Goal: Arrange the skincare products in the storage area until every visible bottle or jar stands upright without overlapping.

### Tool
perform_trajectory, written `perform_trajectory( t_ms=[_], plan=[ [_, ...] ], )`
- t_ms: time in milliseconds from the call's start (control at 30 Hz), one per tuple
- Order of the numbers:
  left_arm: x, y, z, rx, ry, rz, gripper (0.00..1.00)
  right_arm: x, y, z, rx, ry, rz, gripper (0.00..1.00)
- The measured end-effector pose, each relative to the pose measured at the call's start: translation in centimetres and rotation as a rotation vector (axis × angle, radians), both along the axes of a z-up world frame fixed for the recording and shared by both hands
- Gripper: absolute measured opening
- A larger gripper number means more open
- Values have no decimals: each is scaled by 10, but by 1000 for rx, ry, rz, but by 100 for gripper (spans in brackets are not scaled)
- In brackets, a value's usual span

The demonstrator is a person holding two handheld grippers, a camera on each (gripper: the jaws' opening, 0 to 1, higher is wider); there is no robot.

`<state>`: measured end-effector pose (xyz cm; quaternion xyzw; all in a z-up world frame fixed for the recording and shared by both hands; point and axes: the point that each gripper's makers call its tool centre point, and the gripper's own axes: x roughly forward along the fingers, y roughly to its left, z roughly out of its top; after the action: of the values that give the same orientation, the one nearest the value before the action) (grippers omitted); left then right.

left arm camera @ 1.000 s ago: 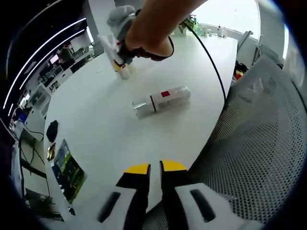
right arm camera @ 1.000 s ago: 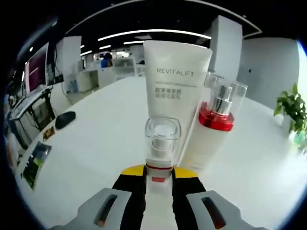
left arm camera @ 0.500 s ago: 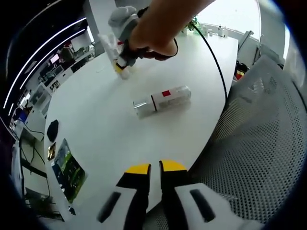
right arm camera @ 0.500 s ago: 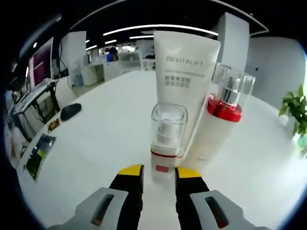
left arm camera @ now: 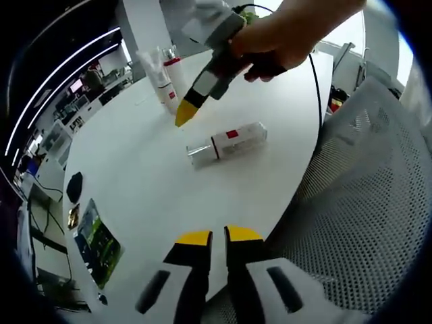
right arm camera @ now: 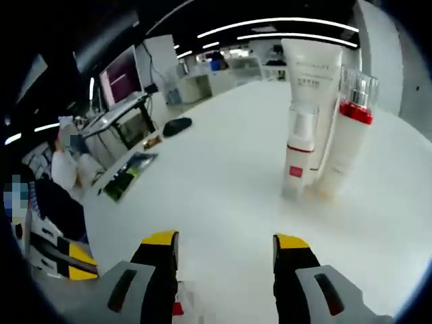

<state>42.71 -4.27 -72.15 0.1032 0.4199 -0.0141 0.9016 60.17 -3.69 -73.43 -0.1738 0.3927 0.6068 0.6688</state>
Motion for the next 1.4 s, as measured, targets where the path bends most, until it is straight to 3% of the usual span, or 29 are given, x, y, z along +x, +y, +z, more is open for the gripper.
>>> perform_trajectory(
  t_ms=[33, 133, 267, 367, 467, 533, 600, 667, 767, 967, 1033, 1200, 1333, 1400],
  plan=[
    [0, 0, 1, 1, -6, -1, 3, -7, -6, -1, -16, -3, 27, 65],
    [1, 1, 2, 3, -12, -2, 3, -32, -17, 2, 4, -36, 125, 58],
    [2, 1, 4, 5, -24, -3, 3, -49, -34, -16, -87, -61, 222, 54],
    [3, 1, 5, 3, -32, -2, 3, -60, -46, -21, -166, -118, 278, 46],
    [3, 1, 5, -1, -32, -2, 3, -55, -50, -33, -210, -167, 288, 32],
    [3, 0, 5, -5, -29, -6, 4, -55, -48, -26, -199, -220, 285, 26],
    [2, -2, 4, -6, -28, -15, 4, -53, -45, -26, -197, -219, 273, 23],
    [3, -4, 4, -15, -29, -22, 4, -49, -47, -27, -220, -267, 268, 17],
    [2, -5, 3, -23, -22, -23, 4, -53, -48, -26, -237, -238, 225, 15],
    [2, -7, 5, -31, -27, -33, 4, -58, -54, -11, -141, -199, 128, 14],
    [2, -8, 5, -41, -28, -30, 5, -60, -58, -3, -101, -146, 53, 14],
    [6, -8, 12, -55, -62, -24, 6, -57, -76, 22, 2, -80, -77, 14],
    [12, -11, 21, -102, -110, -9, 8, -61, -83, 46, 87, -97, -96, 14],
    [13, -19, 32, -115, -144, -44, 8, -68, -86, 55, 110, -109, -100, 14]
  ],
)
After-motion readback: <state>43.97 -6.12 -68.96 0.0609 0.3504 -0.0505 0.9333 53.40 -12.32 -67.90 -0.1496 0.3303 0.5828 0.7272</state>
